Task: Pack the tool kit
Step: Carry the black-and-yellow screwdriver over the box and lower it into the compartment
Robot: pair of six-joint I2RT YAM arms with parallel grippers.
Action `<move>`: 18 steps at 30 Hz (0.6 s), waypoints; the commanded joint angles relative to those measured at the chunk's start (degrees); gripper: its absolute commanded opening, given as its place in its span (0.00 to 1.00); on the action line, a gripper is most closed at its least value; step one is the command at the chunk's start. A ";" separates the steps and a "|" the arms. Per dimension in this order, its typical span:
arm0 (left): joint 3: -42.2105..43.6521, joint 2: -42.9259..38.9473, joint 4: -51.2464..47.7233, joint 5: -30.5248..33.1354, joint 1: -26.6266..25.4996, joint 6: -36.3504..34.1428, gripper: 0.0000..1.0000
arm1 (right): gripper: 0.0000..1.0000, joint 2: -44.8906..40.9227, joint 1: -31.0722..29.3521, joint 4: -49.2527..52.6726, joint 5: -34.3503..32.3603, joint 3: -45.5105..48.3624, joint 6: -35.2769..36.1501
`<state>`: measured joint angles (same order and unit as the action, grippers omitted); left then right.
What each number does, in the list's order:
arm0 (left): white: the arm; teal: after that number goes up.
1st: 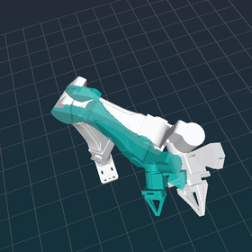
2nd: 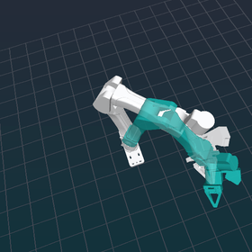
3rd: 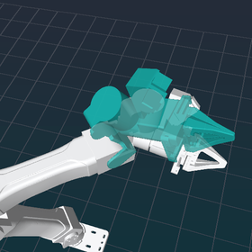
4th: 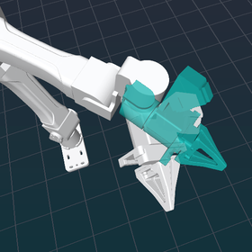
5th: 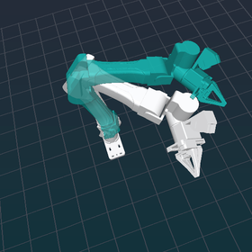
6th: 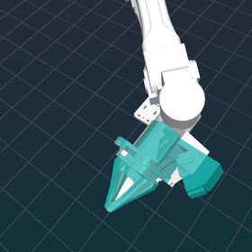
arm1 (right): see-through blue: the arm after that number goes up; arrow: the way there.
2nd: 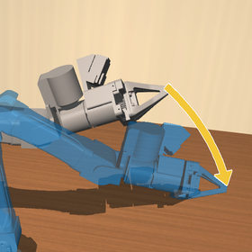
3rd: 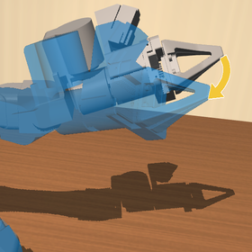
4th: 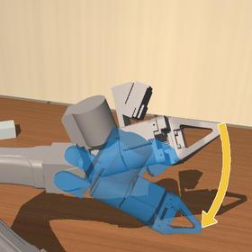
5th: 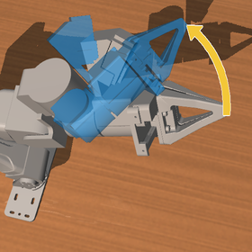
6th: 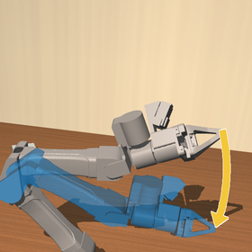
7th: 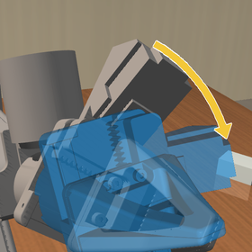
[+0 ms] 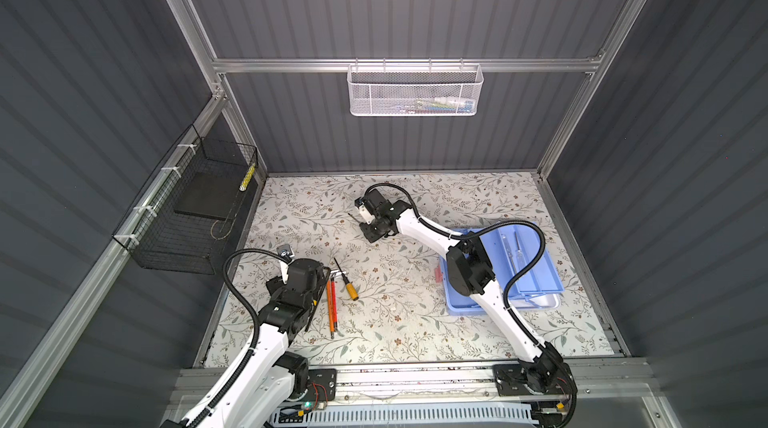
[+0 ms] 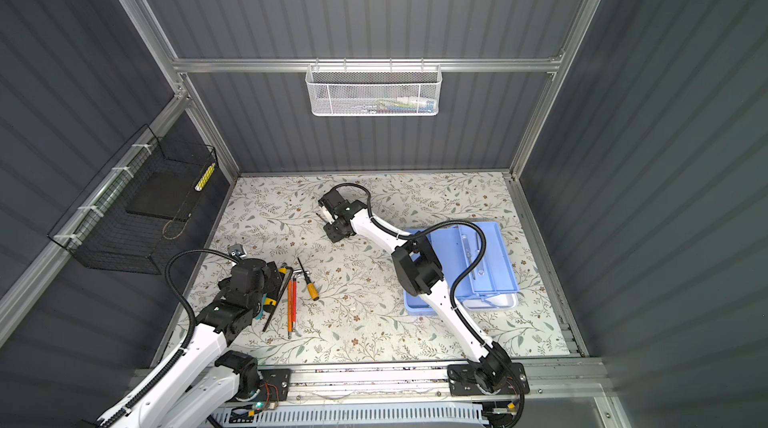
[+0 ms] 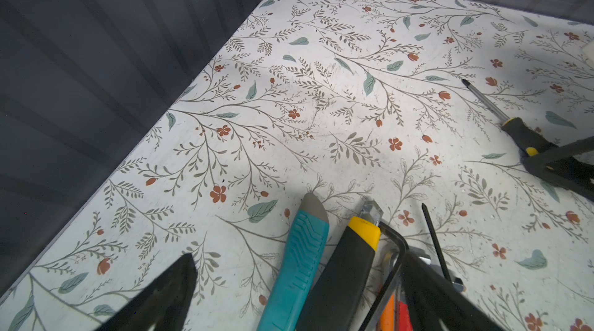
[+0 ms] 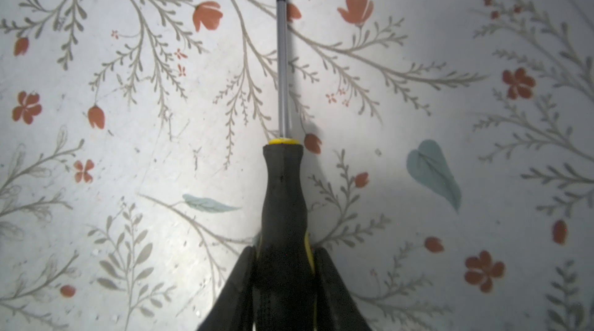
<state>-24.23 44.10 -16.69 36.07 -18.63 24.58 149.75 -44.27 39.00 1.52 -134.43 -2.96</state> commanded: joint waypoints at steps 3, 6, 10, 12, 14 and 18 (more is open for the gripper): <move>-0.82 -0.42 -0.41 1.54 0.41 0.27 0.99 | 0.02 -17.87 1.18 -4.92 -1.78 15.25 -0.50; -0.98 -0.17 -0.39 1.56 0.40 0.29 0.99 | 0.00 -29.83 3.37 -8.46 -2.48 29.26 -2.08; -1.11 0.16 -0.41 1.56 0.46 0.29 0.99 | 0.00 -46.93 6.94 -8.62 -7.13 46.45 -4.14; -1.17 0.35 -0.35 1.48 0.43 0.21 0.99 | 0.00 -54.86 9.18 -7.55 -9.27 53.89 -4.81; -1.20 0.46 -0.28 1.40 0.43 0.21 0.99 | 0.00 -62.47 11.95 -5.19 -10.62 59.70 -5.53; -1.30 0.81 -0.09 1.13 0.44 0.03 0.99 | 0.00 -74.99 18.06 1.51 -15.22 67.70 -5.74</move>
<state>-24.23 44.71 -16.71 36.49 -18.63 24.60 79.13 -28.40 34.72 -8.95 -70.17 -7.57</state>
